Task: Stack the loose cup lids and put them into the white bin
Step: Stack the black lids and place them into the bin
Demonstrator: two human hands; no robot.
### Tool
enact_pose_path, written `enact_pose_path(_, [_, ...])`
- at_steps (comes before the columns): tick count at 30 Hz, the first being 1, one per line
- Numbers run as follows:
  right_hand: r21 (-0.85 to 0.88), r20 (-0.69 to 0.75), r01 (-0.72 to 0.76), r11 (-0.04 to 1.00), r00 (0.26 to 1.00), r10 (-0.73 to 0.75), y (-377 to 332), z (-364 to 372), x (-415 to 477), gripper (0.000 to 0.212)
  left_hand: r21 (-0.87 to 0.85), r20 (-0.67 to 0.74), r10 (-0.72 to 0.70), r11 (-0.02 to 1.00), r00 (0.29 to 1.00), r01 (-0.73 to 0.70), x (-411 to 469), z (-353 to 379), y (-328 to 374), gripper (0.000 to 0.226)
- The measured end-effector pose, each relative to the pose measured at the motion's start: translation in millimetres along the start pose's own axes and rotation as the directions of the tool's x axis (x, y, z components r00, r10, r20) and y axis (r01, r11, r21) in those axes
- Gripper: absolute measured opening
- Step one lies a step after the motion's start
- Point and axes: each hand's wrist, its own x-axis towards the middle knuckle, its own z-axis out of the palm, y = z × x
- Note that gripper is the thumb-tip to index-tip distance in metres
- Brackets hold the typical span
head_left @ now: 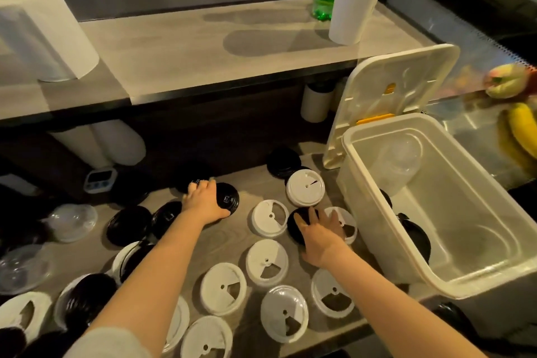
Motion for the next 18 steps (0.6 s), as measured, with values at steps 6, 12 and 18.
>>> enact_pose_path(6, [-0.045, -0.106, -0.006, 0.999, 0.994, 0.001, -1.9, 4.4, 7.5, 0.064, 0.046, 0.007, -0.004, 0.999, 1.0, 0.004, 0.7, 9.1, 2.6, 0.084])
enact_pose_path(12, [0.069, -0.229, 0.047, 0.996, 0.973, -0.03, 0.1, 8.1, 5.9, 0.048, 0.017, -0.022, 0.039, 0.999, 0.999, -0.039, -7.7, 22.6, 5.9, 0.082])
enact_pose_path(18, [0.573, -0.464, 0.194, 0.796, 0.878, 0.12, 4.9, 1.9, -2.3, 0.03, -0.059, -0.09, 0.029, 0.998, 0.995, -0.035, -22.4, 24.2, 3.4, 0.082])
